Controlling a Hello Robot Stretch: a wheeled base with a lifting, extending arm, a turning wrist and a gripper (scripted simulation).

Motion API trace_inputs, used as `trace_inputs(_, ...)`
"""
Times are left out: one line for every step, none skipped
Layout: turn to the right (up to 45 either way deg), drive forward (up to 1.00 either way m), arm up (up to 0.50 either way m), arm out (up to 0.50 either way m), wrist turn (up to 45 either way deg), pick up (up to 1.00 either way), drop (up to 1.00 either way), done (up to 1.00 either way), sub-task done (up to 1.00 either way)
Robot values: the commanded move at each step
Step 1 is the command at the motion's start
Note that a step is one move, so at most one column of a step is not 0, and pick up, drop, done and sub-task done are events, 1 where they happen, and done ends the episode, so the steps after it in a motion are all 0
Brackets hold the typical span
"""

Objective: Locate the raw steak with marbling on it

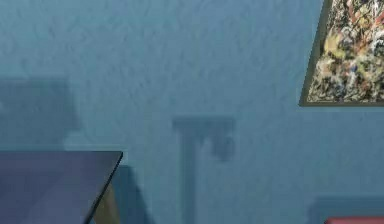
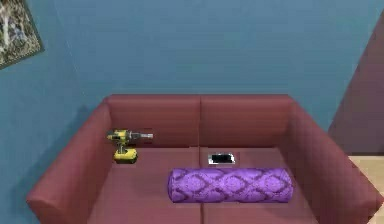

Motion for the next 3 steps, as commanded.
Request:
trace_inputs(45.0, 0.0, 0.0, 0.0, 0.0, 0.0, 0.0, 0.0, 0.0)
trace_inputs(45.0, 0.0, 0.0, 0.0, 0.0, 0.0, 0.0, 0.0, 0.0)
trace_inputs(0.0, 0.05, 0.0, 0.0, 0.0, 0.0, 0.0, 0.0, 0.0)
